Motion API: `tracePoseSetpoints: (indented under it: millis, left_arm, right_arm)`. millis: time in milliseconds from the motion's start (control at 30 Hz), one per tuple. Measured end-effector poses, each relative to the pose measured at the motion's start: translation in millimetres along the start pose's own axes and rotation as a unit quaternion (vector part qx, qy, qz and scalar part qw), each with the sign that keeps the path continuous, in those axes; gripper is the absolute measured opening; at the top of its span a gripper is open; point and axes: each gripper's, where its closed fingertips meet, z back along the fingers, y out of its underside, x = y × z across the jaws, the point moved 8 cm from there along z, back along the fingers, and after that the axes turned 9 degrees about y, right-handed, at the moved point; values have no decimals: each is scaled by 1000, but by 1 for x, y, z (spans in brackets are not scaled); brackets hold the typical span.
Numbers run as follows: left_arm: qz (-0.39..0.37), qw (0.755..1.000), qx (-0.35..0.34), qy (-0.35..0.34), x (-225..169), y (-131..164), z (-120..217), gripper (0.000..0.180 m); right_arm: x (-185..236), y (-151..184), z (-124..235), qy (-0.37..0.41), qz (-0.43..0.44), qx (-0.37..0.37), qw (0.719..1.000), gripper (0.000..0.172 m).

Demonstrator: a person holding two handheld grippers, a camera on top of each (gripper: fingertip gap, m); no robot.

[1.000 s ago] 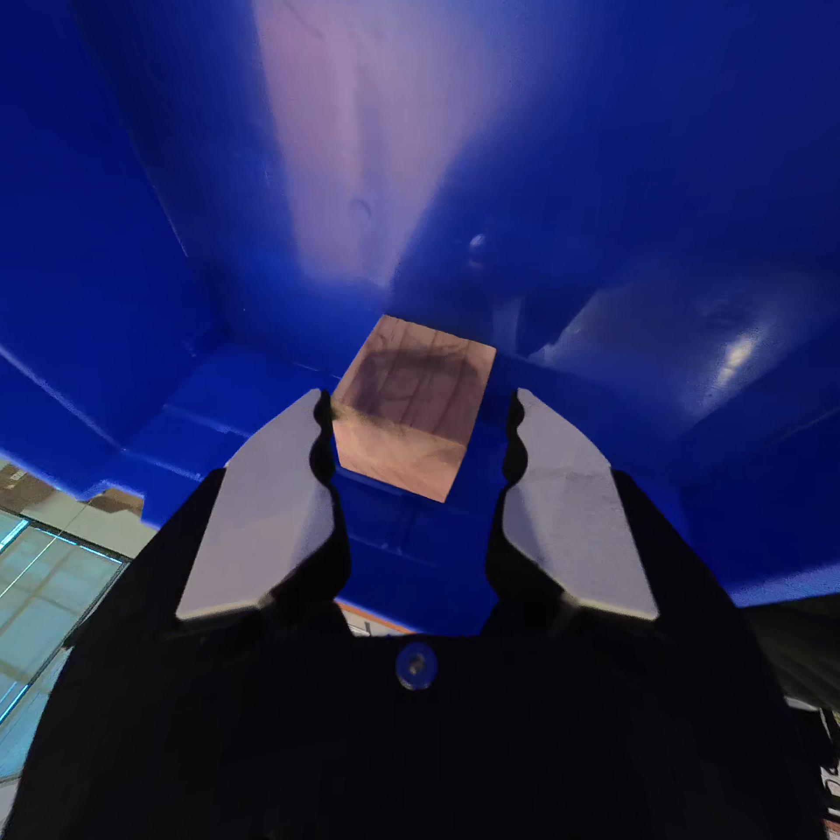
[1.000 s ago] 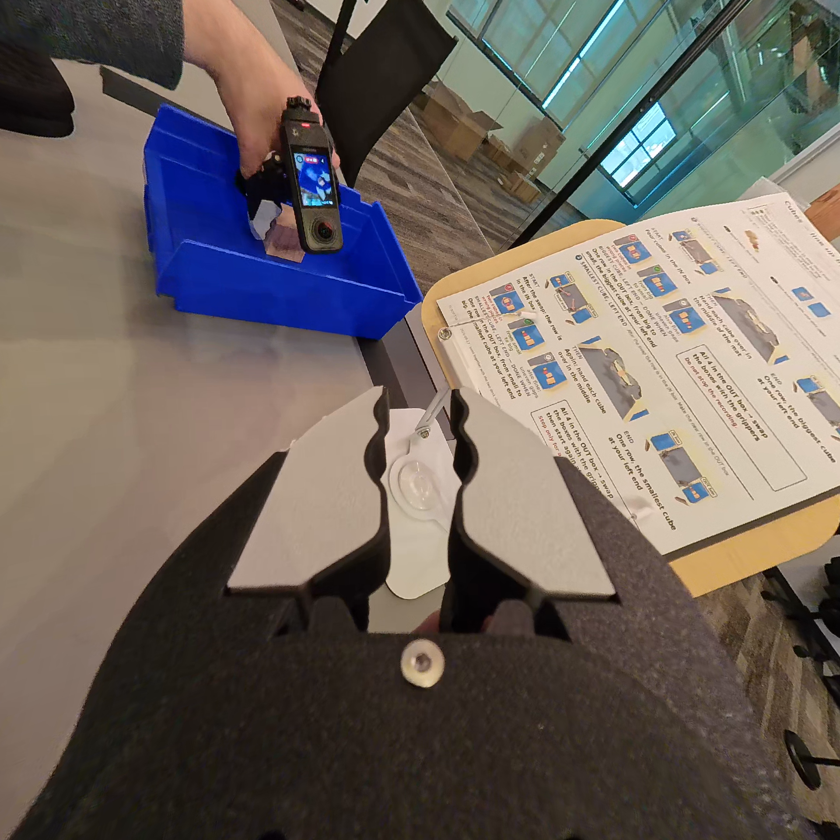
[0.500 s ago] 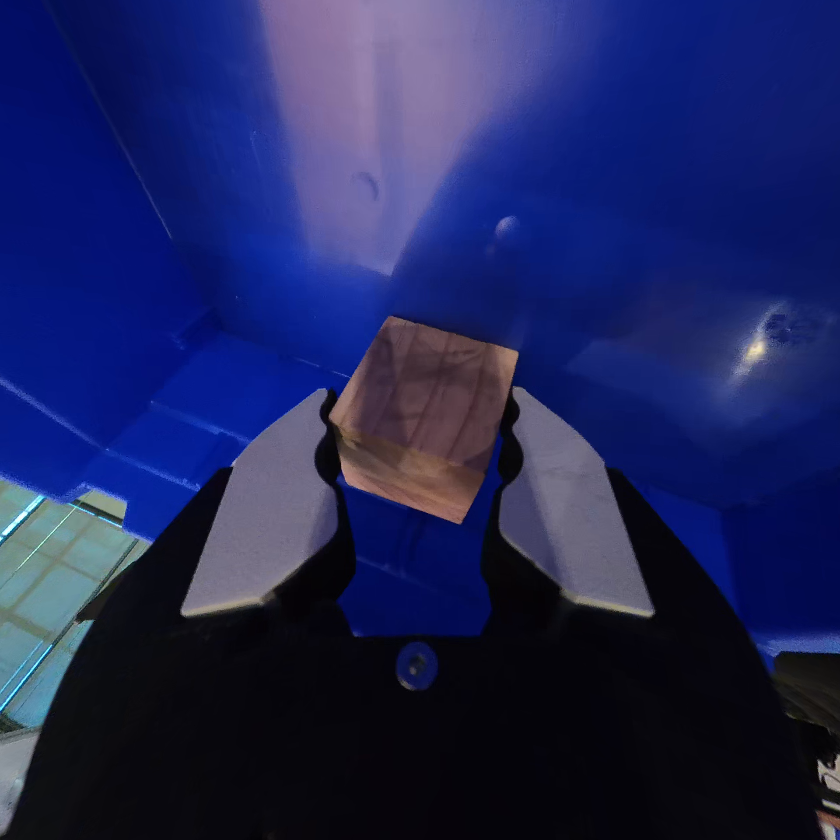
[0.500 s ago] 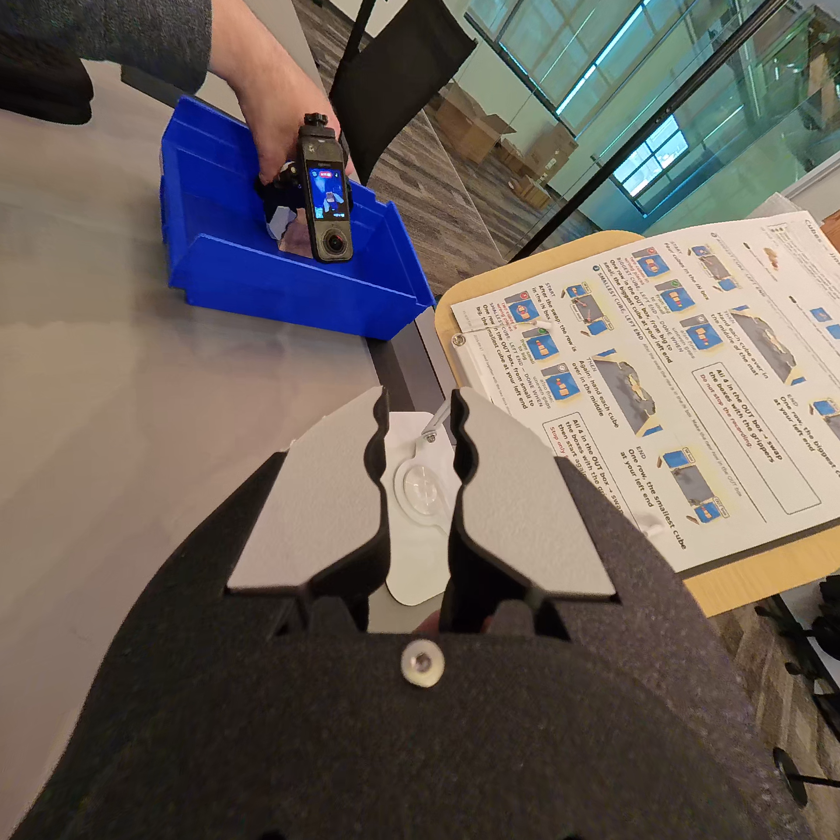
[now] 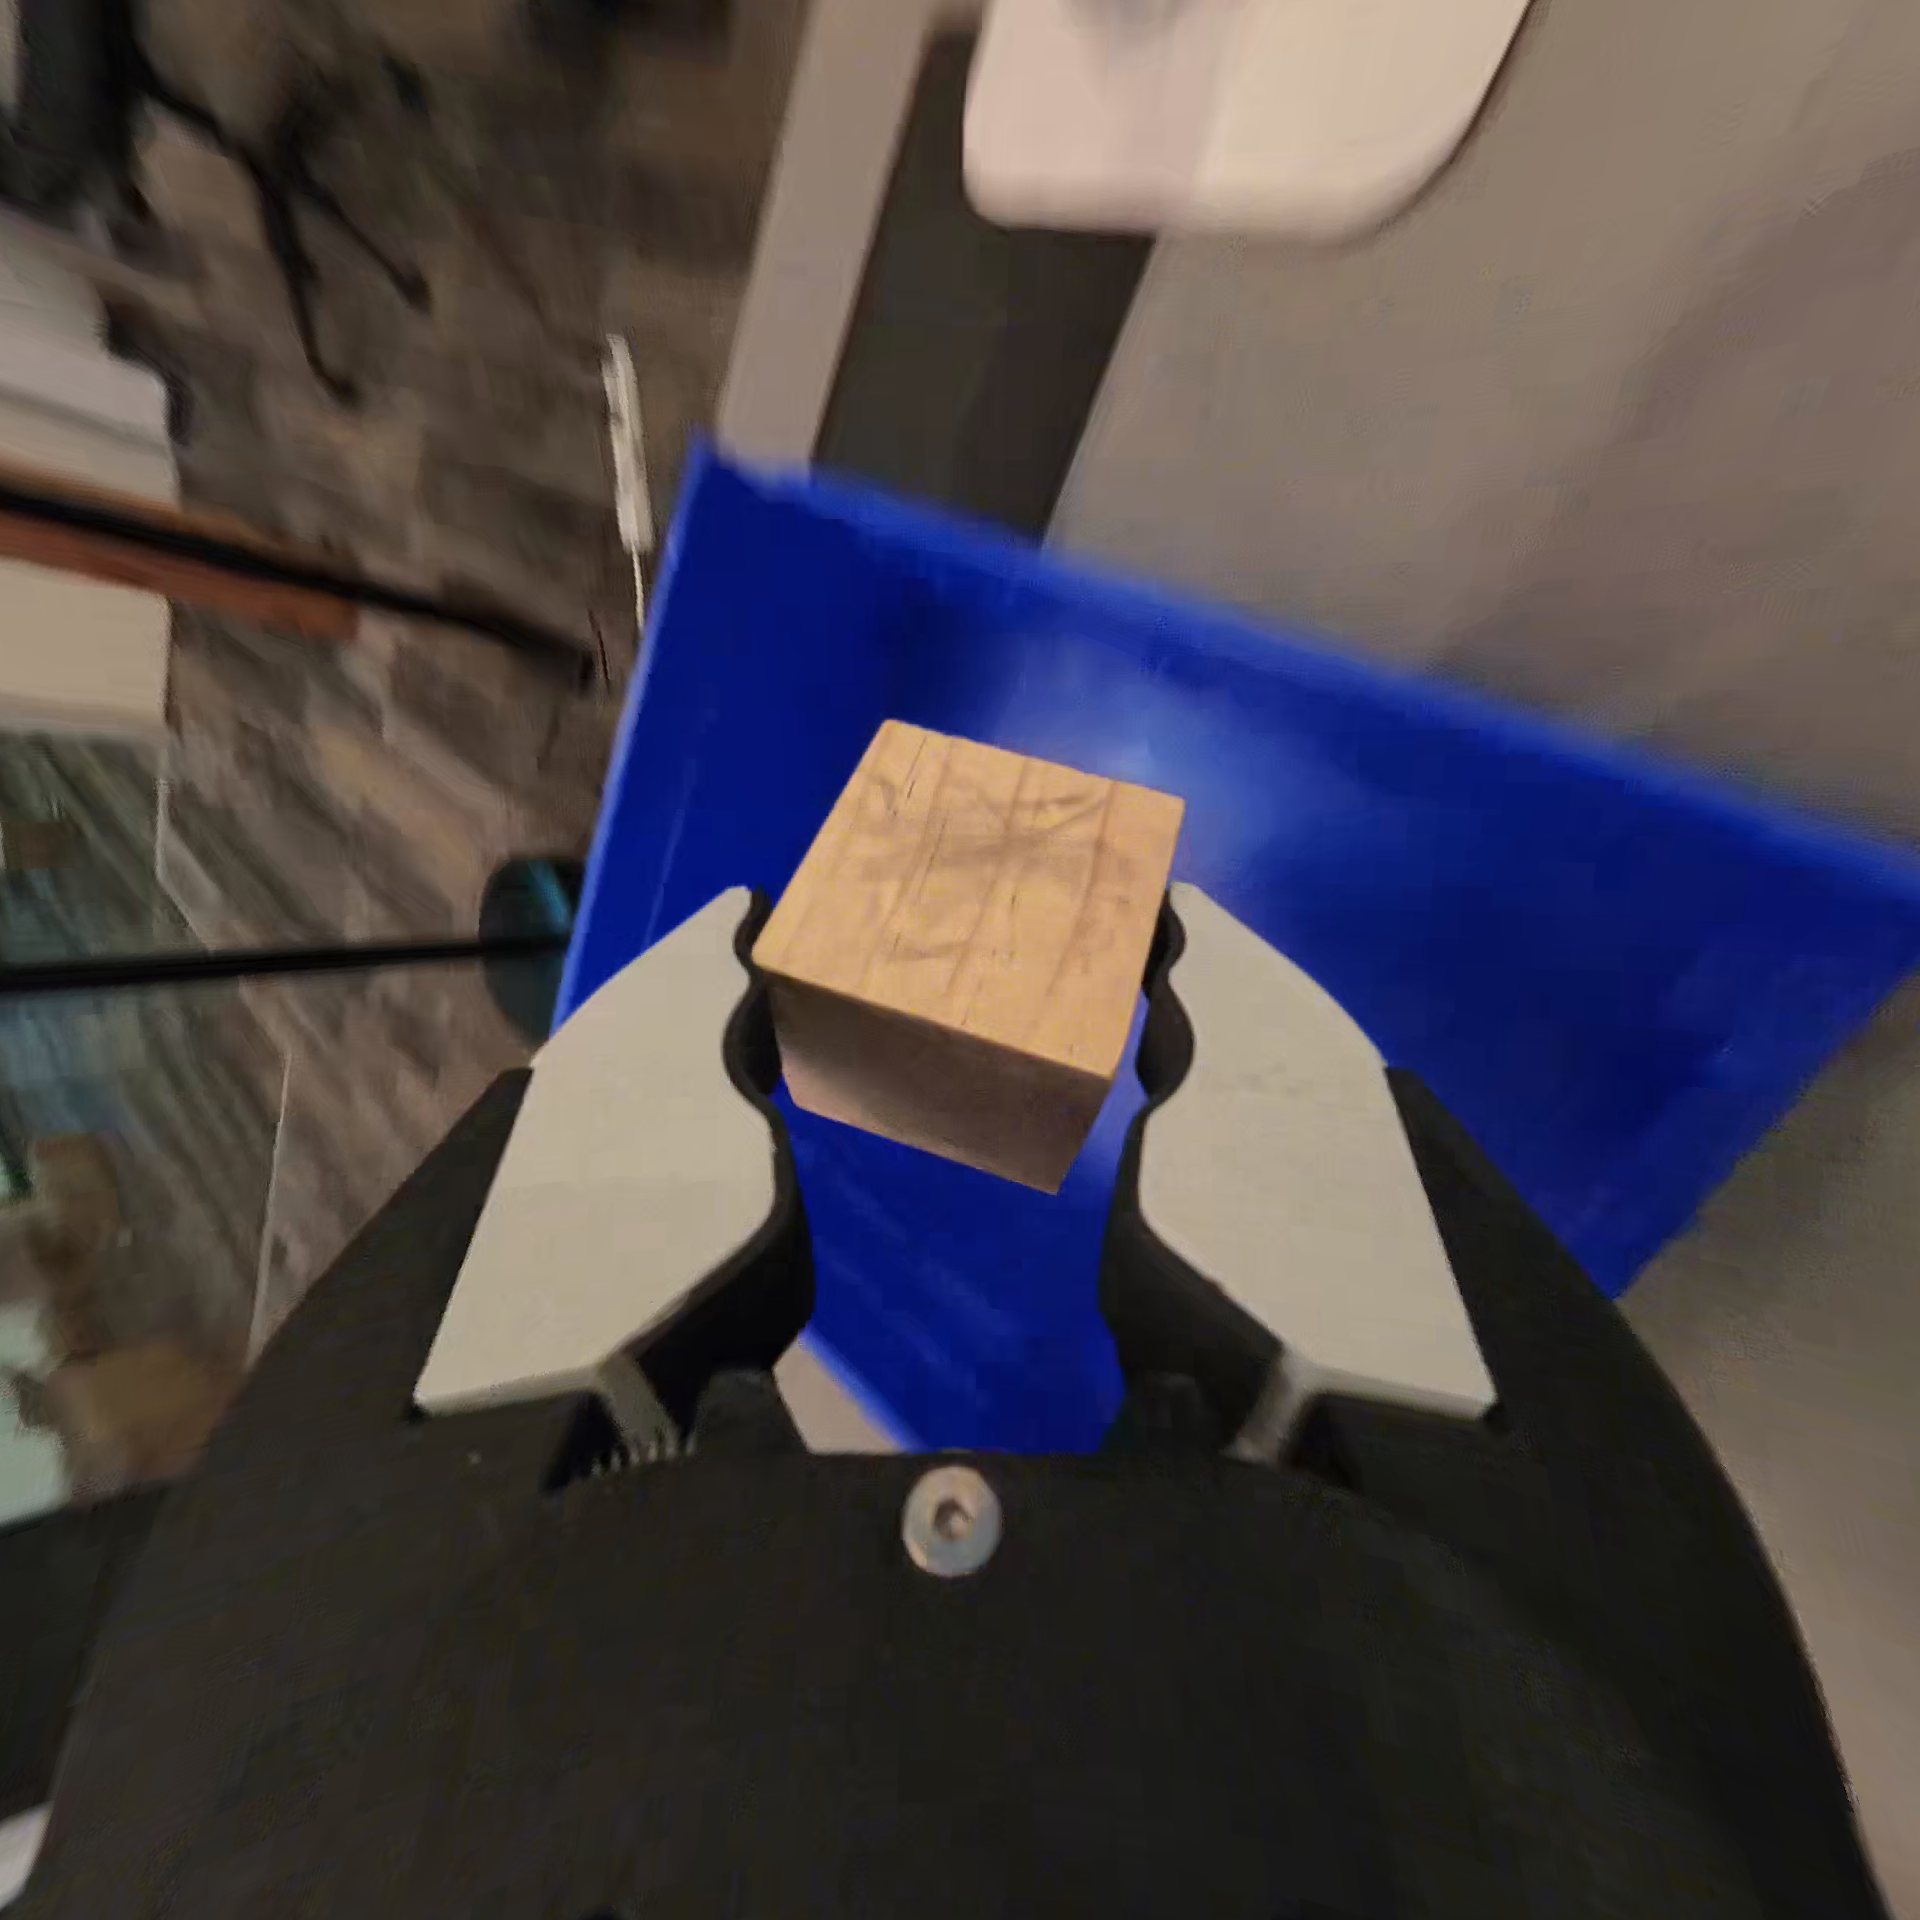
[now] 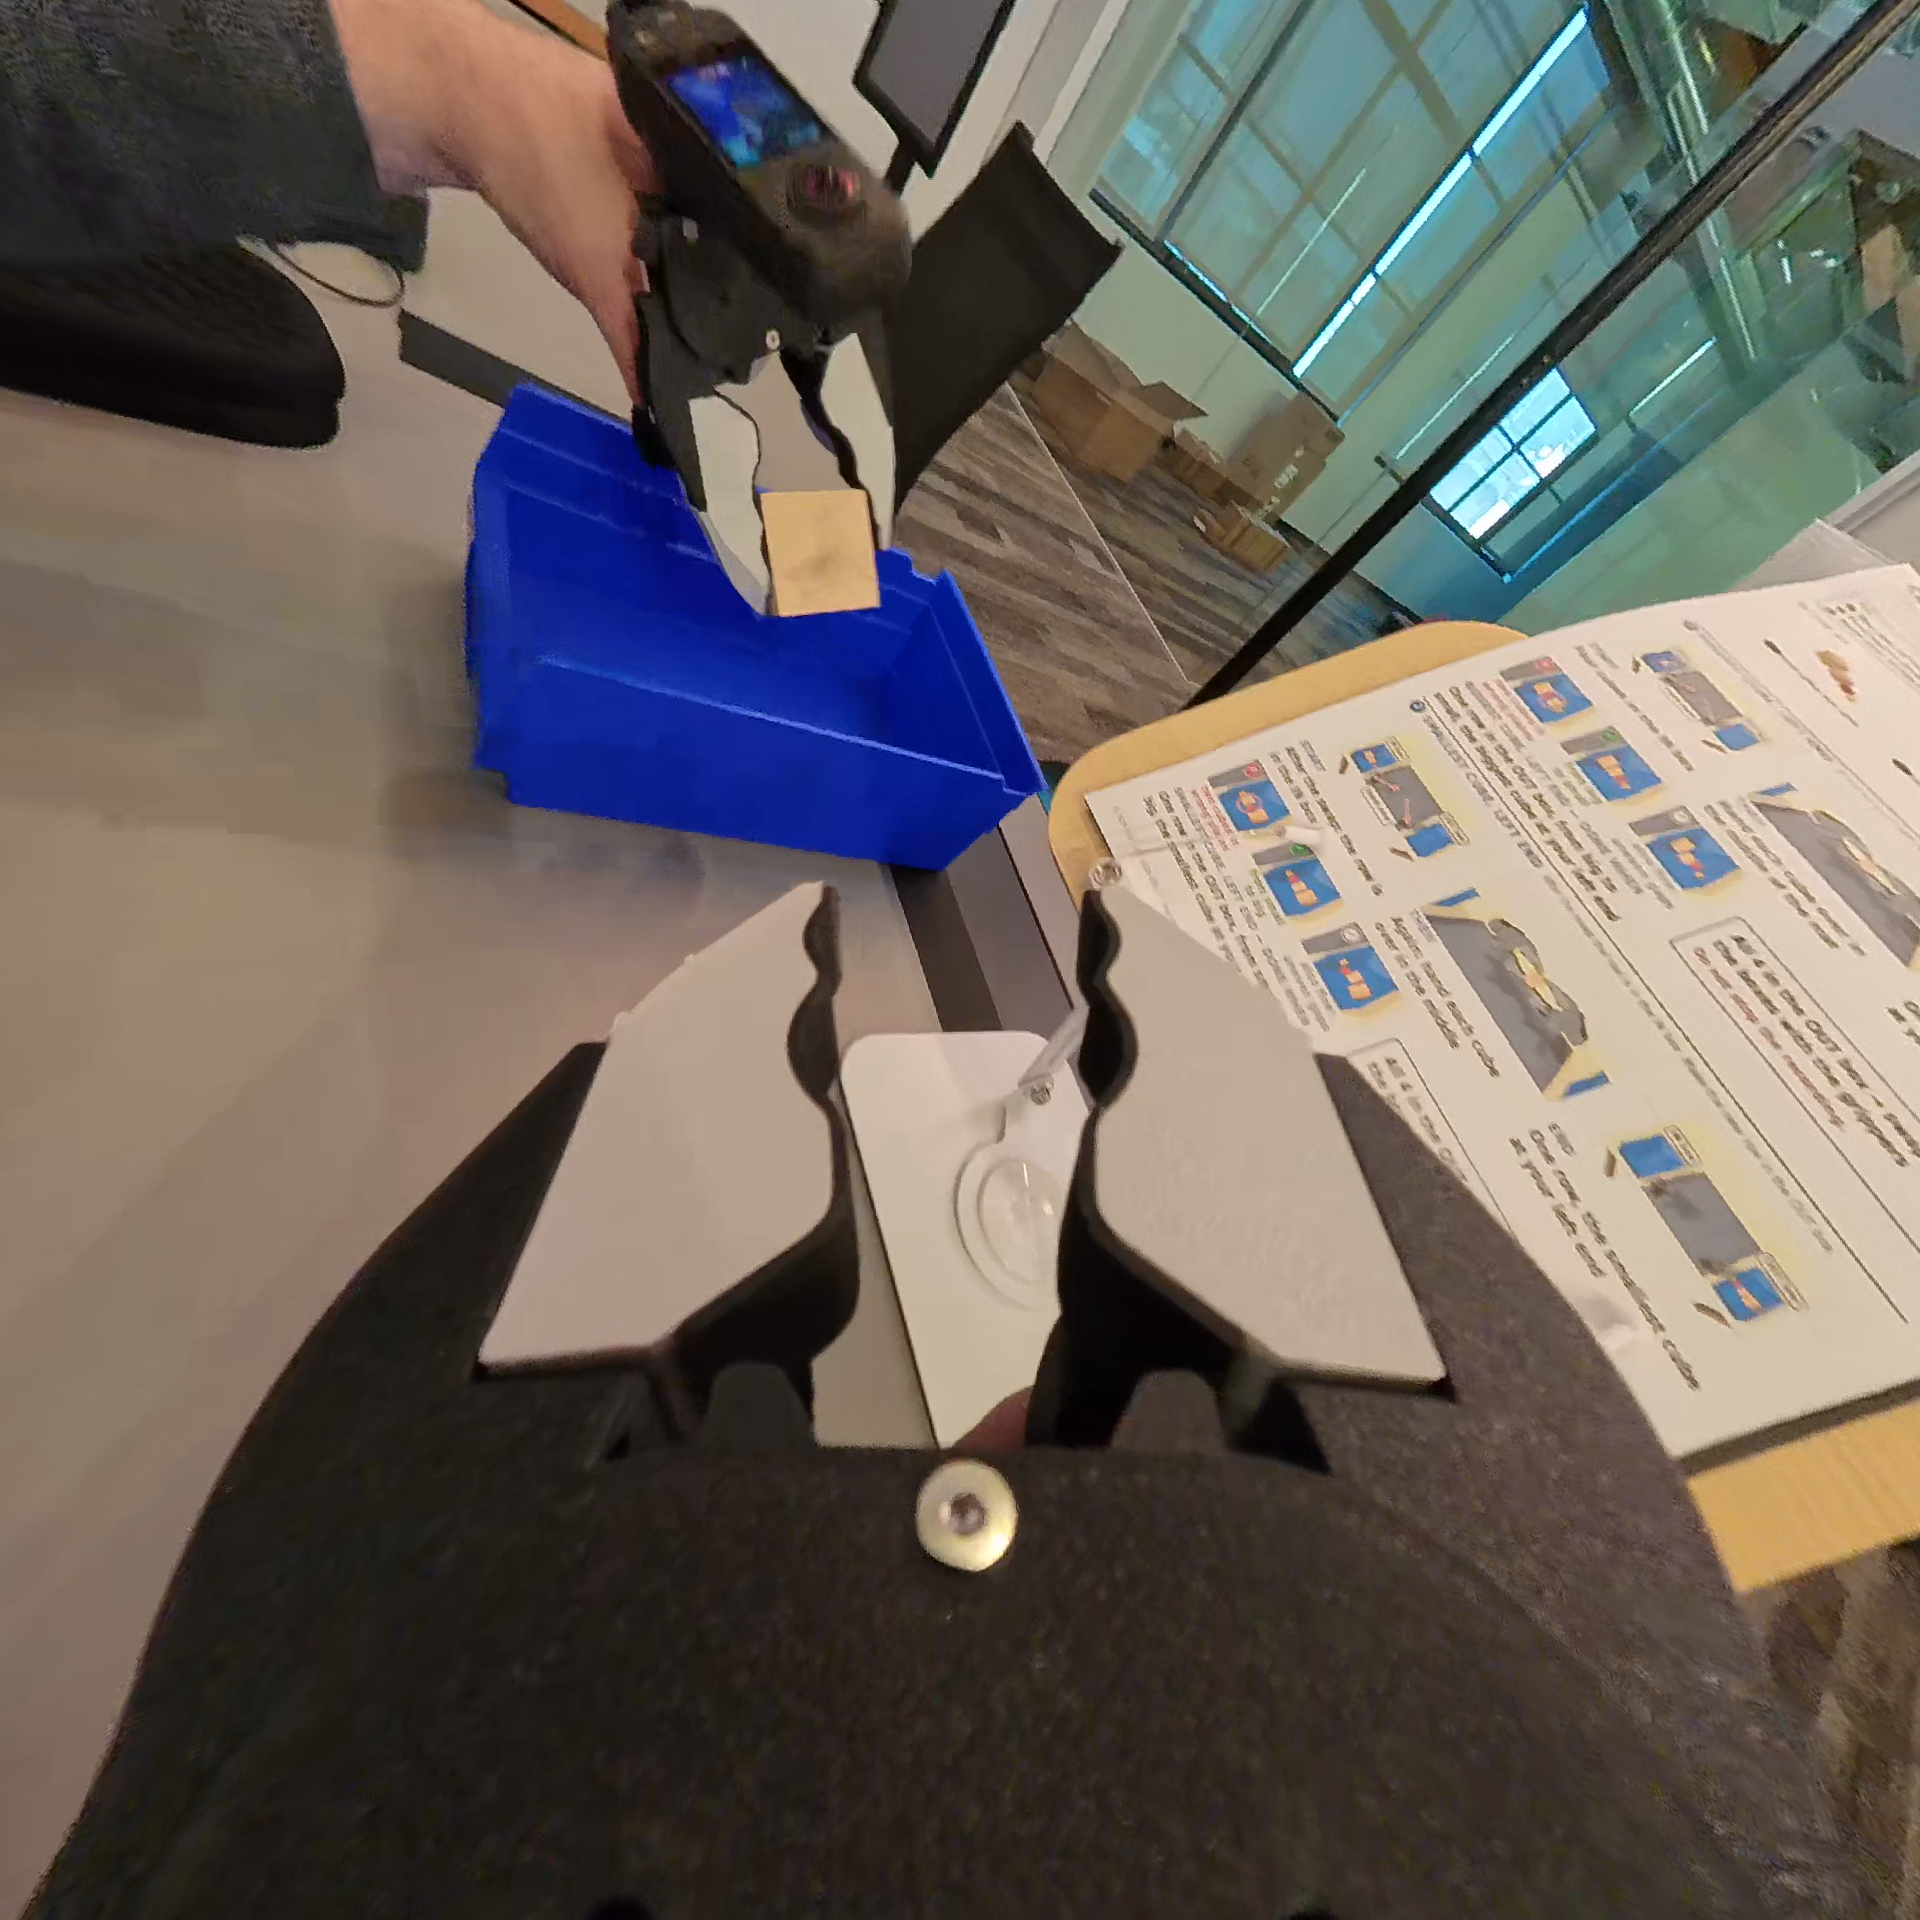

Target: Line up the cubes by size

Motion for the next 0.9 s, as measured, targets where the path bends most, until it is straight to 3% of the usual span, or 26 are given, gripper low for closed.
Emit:
tracePoseSetpoints:
  millis: [133, 333, 567, 733, 900]
  left_arm:
    - [-7, 983, -184, 11, -42, -66, 33, 67]
    - [-33, 916, -393, 72, -99, -145, 69, 68]
    - [-42, 878, -465, 106, -126, -187, 76, 67]
    - [-36, 856, -495, 142, -132, -197, 75, 68]
    - [-34, 854, -501, 140, -133, -199, 75, 67]
  right_arm:
    - [16, -6, -10, -22, -3, -19, 1000, 56]
    - [31, -13, -15, -52, -3, -47, 998, 65]
    - [34, -16, -13, -76, -8, -69, 995, 73]
    - [33, -17, -10, -75, -7, -76, 994, 66]
    - [34, -18, -9, -72, 8, -76, 994, 61]
